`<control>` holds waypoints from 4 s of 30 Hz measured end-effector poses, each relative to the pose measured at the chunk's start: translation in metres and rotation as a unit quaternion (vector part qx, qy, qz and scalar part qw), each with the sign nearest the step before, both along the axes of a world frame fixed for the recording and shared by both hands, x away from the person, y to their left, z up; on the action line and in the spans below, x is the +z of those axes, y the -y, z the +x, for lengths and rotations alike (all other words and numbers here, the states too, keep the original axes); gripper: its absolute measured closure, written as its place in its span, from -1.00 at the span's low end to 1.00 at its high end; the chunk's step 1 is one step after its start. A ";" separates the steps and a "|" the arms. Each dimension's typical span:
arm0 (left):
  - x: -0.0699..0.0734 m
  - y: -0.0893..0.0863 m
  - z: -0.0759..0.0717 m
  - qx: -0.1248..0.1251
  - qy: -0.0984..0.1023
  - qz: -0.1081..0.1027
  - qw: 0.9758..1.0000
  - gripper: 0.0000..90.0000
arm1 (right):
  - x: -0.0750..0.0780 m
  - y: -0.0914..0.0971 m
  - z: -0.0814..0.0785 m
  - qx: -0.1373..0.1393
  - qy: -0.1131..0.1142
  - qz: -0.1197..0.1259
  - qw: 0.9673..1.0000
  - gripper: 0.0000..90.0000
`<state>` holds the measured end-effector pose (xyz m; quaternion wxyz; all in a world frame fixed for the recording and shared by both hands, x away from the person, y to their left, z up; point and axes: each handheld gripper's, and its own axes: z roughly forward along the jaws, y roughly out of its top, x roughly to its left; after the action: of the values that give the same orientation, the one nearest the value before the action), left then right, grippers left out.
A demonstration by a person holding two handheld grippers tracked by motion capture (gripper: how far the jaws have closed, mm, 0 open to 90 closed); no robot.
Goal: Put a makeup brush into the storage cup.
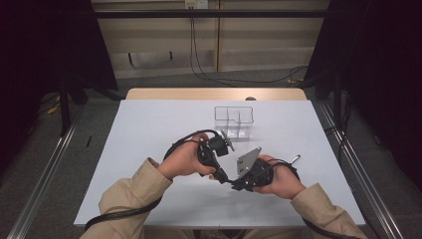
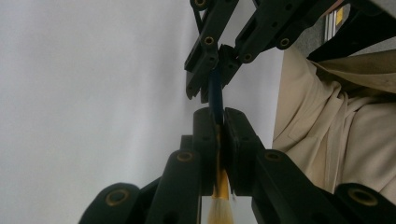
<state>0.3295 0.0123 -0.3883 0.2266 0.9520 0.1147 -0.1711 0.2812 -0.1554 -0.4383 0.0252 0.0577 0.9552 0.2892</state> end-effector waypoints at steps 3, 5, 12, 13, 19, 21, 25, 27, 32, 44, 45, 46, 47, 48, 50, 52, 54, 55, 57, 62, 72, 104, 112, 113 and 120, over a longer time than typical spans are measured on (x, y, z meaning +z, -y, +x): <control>-0.001 0.000 -0.001 0.010 -0.006 -0.007 1.000 0.87 | 0.001 0.000 0.000 -0.003 -0.003 -0.003 1.000 0.87; -0.001 -0.001 -0.002 0.017 -0.004 -0.010 1.000 0.86 | 0.001 0.000 0.000 -0.007 -0.005 -0.001 1.000 0.87; 0.003 -0.006 0.005 -0.019 0.010 -0.017 1.000 0.70 | 0.001 0.001 0.002 -0.015 -0.002 0.002 1.000 0.87; 0.003 -0.007 0.005 -0.021 0.013 -0.022 0.999 0.65 | 0.001 0.002 0.002 -0.016 0.000 0.002 1.000 0.87; 0.003 -0.012 0.006 -0.011 0.032 -0.046 0.998 0.31 | 0.000 0.006 0.004 -0.033 -0.003 0.006 0.999 0.87; 0.002 -0.014 0.006 -0.003 0.041 -0.056 0.998 0.10 | 0.000 0.008 0.004 -0.040 -0.005 0.006 0.999 0.87; -0.001 -0.017 0.007 0.005 0.056 -0.072 0.996 -0.29 | -0.001 0.011 0.005 -0.047 -0.004 0.012 0.999 0.87; -0.002 -0.019 0.008 0.007 0.064 -0.078 0.995 -0.43 | -0.001 0.011 0.004 -0.055 -0.007 0.012 0.998 0.87; -0.001 -0.025 0.008 0.024 0.073 -0.095 0.993 -0.68 | 0.000 0.012 0.005 -0.065 -0.009 0.022 0.998 0.87; -0.006 -0.042 0.013 0.054 0.077 -0.125 0.988 -0.77 | -0.004 0.020 0.007 -0.097 -0.021 0.060 0.993 0.87; -0.006 -0.043 0.013 0.056 0.075 -0.128 0.987 -0.77 | -0.004 0.021 0.007 -0.102 -0.024 0.068 0.992 0.87; -0.006 -0.044 0.013 0.057 0.077 -0.130 0.987 -0.77 | -0.004 0.022 0.007 -0.107 -0.026 0.075 0.991 0.87; -0.006 -0.044 0.013 0.058 0.075 -0.133 0.987 -0.77 | -0.004 0.023 0.008 -0.109 -0.026 0.081 0.990 0.87; -0.006 -0.045 0.013 0.060 0.076 -0.136 0.986 -0.78 | -0.004 0.024 0.007 -0.113 -0.028 0.087 0.989 0.87; -0.006 -0.046 0.014 0.067 0.076 -0.143 0.984 -0.79 | -0.004 0.025 0.008 -0.118 -0.029 0.099 0.988 0.87; -0.007 -0.047 0.015 0.071 0.074 -0.149 0.983 -0.80 | -0.004 0.027 0.008 -0.121 -0.032 0.114 0.986 0.87; -0.008 -0.048 0.015 0.072 0.072 -0.150 0.983 -0.79 | -0.004 0.029 0.008 -0.129 -0.035 0.128 0.983 0.87; -0.009 -0.048 0.015 0.074 0.074 -0.153 0.983 -0.80 | -0.004 0.030 0.008 -0.134 -0.037 0.137 0.981 0.87; -0.010 -0.048 0.015 0.076 0.073 -0.160 0.981 -0.79 | -0.004 0.032 0.008 -0.140 -0.041 0.152 0.978 0.87; -0.011 -0.049 0.017 0.082 0.070 -0.172 0.979 -0.79 | -0.004 0.033 0.008 -0.154 -0.037 0.181 0.971 0.87; -0.012 -0.053 0.017 0.103 0.062 -0.204 0.972 -0.79 | -0.001 0.034 0.008 -0.177 -0.036 0.239 0.954 0.87; -0.015 -0.056 0.017 0.143 0.041 -0.336 0.930 -0.11 | -0.002 0.026 0.008 -0.218 -0.028 0.322 0.921 0.87; -0.014 -0.051 0.015 0.145 0.052 -0.344 0.926 0.18 | -0.001 0.025 0.008 -0.223 -0.023 0.324 0.919 0.87; -0.014 -0.050 0.015 0.147 0.050 -0.345 0.926 0.22 | -0.001 0.024 0.008 -0.225 -0.023 0.325 0.918 0.87; -0.014 -0.047 0.014 0.155 0.042 -0.342 0.926 0.48 | -0.002 0.022 0.008 -0.235 -0.016 0.323 0.916 0.87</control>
<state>0.3431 0.0596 -0.4021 0.5669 0.7932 0.1856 -0.1227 0.2890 -0.1777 -0.4399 0.0573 0.2902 0.7686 0.5672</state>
